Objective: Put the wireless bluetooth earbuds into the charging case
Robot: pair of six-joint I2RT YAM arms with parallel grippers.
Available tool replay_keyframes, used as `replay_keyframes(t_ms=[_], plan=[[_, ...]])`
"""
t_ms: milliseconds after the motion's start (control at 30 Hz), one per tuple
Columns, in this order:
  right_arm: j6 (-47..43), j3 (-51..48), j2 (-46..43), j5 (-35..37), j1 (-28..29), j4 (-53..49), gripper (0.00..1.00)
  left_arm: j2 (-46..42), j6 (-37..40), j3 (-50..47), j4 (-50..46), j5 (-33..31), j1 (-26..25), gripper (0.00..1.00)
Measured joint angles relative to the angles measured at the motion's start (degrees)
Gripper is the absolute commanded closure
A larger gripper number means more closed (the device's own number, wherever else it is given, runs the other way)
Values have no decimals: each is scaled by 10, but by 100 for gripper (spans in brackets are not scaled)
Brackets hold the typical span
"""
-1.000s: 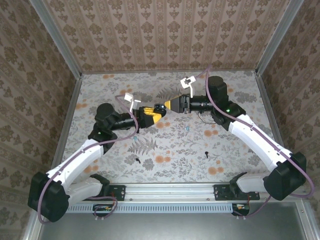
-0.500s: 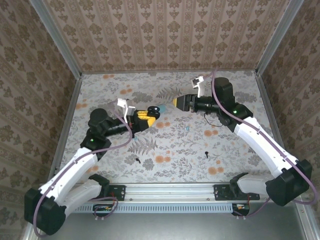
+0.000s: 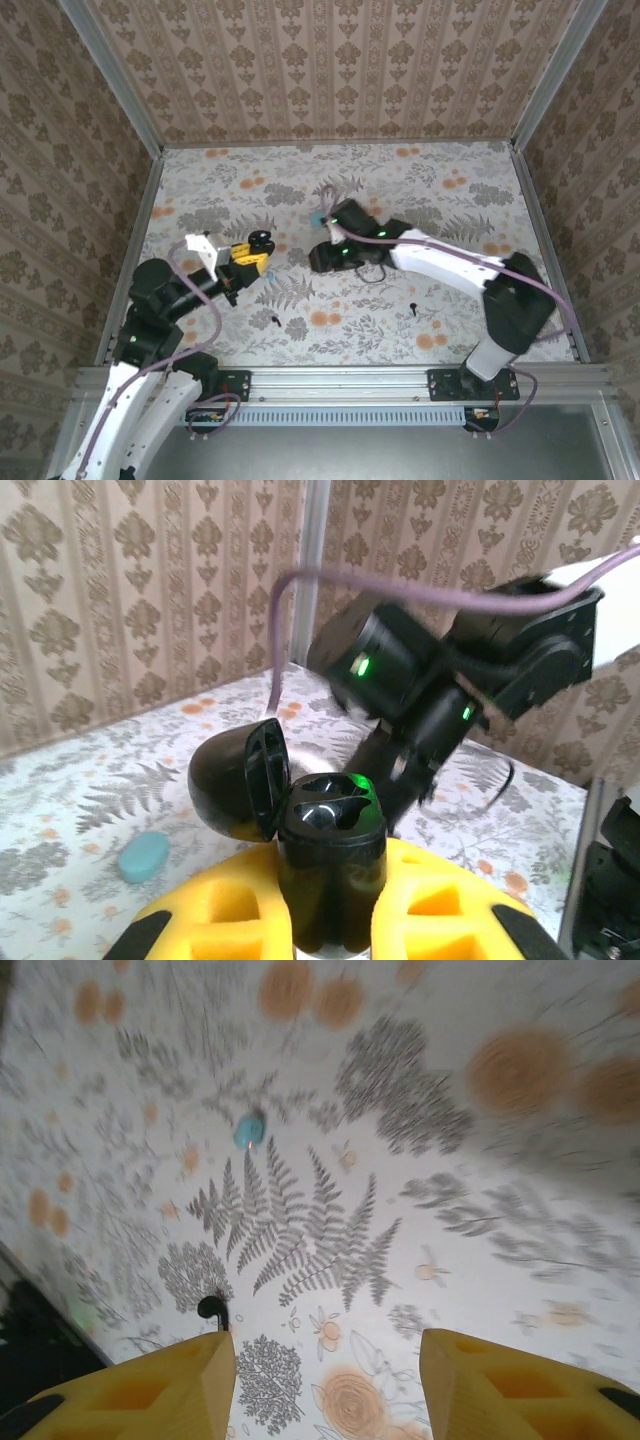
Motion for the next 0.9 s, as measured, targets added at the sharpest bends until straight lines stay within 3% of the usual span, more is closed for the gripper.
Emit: replay_keyframes(t_ms=[167, 367, 900], plan=[[0, 94, 112, 27, 78, -20, 55, -49, 16, 22, -65, -36, 0, 100], [-2, 170, 184, 53, 134, -53, 59, -93, 27, 35, -118, -64, 0, 100], [-37, 305, 309, 92, 200, -174, 60, -114, 28, 35, -153, -92, 0, 100]])
